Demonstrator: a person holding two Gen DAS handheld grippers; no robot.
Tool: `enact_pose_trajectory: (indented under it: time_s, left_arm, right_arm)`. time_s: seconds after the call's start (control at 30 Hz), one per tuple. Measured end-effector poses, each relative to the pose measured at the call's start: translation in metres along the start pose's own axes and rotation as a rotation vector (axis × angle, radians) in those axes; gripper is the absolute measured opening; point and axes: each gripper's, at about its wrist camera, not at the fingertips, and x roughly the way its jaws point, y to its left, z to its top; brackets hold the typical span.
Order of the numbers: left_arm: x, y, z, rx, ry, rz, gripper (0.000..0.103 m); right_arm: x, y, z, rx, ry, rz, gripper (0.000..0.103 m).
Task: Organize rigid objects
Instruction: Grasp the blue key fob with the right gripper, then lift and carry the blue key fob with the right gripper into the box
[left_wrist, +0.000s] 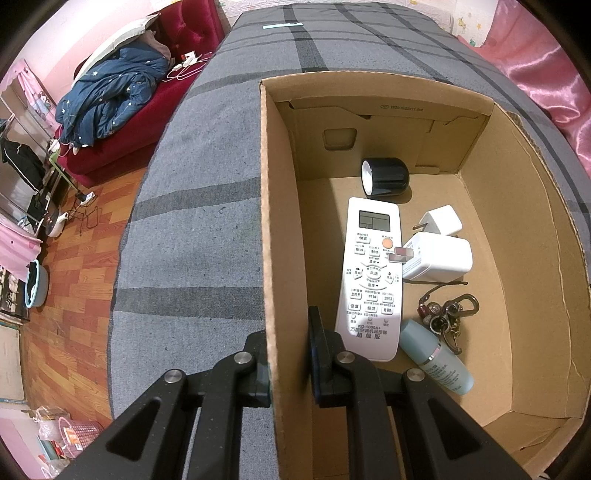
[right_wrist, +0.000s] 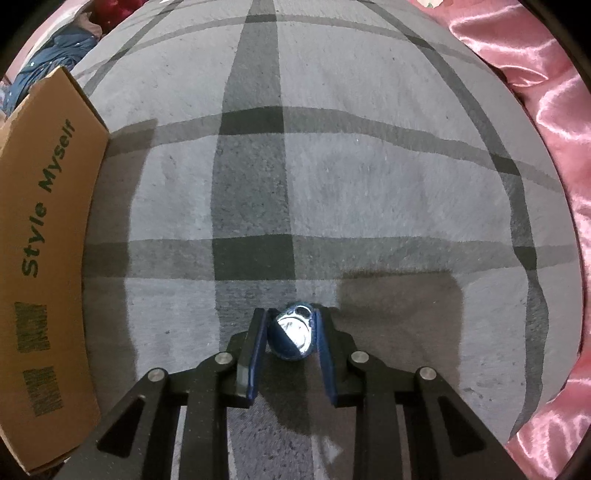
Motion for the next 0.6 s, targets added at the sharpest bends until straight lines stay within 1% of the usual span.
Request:
enact_pose_trajectory:
  time_s: [0.6]
  left_arm:
    - [-0.001, 0.000, 0.001, -0.001, 0.001, -0.002, 0.014]
  right_arm:
    - [-0.051, 0.029, 0.014, -0.049, -0.035, -0.005, 0.027]
